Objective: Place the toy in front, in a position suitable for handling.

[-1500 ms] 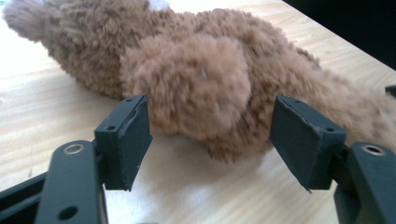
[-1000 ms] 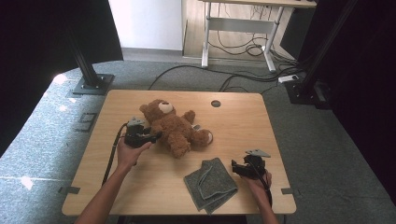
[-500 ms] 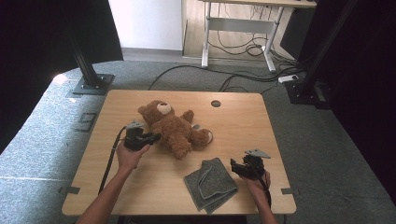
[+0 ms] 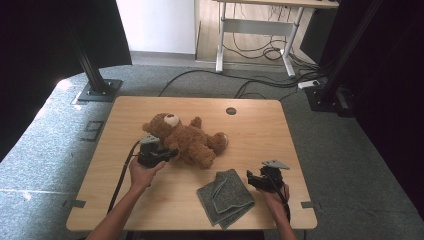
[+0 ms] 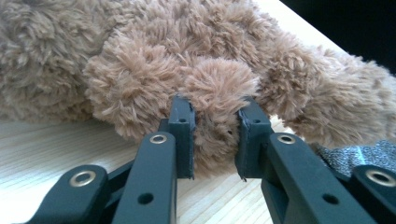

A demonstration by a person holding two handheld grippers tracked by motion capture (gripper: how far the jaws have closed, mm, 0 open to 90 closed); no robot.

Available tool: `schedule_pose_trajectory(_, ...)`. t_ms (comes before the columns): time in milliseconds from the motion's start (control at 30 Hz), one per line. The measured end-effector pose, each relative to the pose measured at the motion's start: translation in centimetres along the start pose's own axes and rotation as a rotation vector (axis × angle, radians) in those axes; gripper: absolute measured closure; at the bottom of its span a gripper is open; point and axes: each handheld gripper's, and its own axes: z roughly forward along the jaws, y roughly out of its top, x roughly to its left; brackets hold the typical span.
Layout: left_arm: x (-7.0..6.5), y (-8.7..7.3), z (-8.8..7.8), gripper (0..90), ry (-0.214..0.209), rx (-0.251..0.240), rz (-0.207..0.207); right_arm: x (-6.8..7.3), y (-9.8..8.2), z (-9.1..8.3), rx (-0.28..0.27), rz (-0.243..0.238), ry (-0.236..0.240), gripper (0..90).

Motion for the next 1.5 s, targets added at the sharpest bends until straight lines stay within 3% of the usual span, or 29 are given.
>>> schedule_pose_trajectory(367,-1.5,-0.3,0.6,71.3,-0.020,-0.002,0.001,-0.2,-0.1,0.1,0.007,0.007,-0.003,23.7)
schedule_pose_trajectory(1000,-4.7,-1.1,2.0,72.5,-0.101,0.005,0.033,-0.7,-0.3,0.1,0.014,0.011,-0.007,23.9)
schedule_pose_trajectory(1267,-4.6,-2.2,1.0,72.7,-0.141,-0.001,0.025,-0.8,-0.3,0.1,0.016,0.009,-0.011,24.0)
schedule_pose_trajectory(1500,-4.1,-2.7,0.2,72.7,-0.150,-0.006,0.010,-0.7,-0.3,0.4,0.024,0.005,-0.014,23.9)
